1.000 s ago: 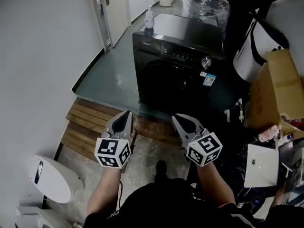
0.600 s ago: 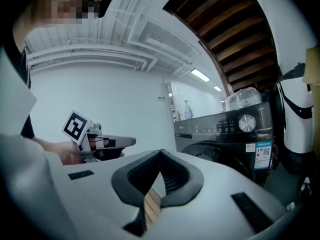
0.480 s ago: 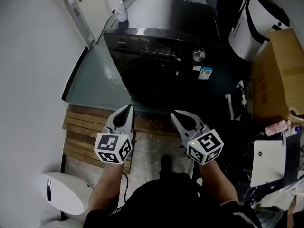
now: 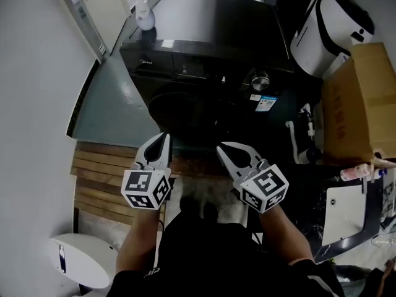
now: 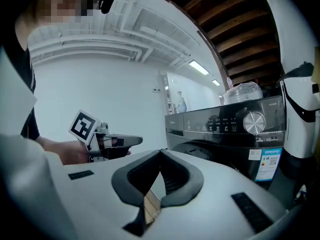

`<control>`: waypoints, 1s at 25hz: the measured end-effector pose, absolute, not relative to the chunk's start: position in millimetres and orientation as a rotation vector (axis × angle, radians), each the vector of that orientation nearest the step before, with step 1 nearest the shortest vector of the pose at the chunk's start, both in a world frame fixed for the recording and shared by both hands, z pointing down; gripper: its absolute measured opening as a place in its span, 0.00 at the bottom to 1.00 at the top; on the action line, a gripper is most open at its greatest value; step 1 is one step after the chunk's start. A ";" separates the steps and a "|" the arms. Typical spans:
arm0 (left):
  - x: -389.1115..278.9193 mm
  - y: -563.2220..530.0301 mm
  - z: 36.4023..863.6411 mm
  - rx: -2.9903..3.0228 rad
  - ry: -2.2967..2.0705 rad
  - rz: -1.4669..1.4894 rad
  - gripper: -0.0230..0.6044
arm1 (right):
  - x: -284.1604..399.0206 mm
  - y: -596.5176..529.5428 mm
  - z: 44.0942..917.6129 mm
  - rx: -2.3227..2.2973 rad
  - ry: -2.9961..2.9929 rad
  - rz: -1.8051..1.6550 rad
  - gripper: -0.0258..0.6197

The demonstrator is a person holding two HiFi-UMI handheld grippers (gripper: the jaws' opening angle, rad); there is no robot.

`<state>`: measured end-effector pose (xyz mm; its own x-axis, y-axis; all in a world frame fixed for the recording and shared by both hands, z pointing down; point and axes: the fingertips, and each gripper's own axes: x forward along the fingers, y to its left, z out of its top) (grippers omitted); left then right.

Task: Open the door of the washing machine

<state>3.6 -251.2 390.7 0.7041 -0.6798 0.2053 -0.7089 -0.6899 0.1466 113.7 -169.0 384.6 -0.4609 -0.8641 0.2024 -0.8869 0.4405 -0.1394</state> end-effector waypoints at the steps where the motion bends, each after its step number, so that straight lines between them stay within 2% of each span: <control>1: 4.1 -259.3 389.7 2.708 -1.105 0.193 0.05 | 112.4 -176.5 384.4 1.575 -2.566 0.334 0.03; 10: 17.3 -329.2 369.4 2.827 -0.941 0.149 0.05 | 122.3 -237.0 382.7 1.734 -2.441 0.378 0.03; 16: 47.5 -352.4 378.2 2.818 -0.843 0.150 0.05 | 155.9 -260.6 389.4 1.777 -2.338 0.391 0.08; 18: 62.1 -356.3 379.7 2.823 -0.820 0.161 0.05 | 172.1 -266.0 393.3 1.788 -2.311 0.401 0.12; 25: 108.7 -362.1 372.5 2.854 -0.768 0.179 0.05 | 209.9 -275.8 419.9 1.687 -2.259 0.462 0.35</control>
<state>108.7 -362.1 372.5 0.8593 -0.4851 0.1623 -0.5068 -0.8502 0.1422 209.9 -275.8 419.9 -0.2765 -0.8698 0.4087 -0.9604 0.2653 -0.0851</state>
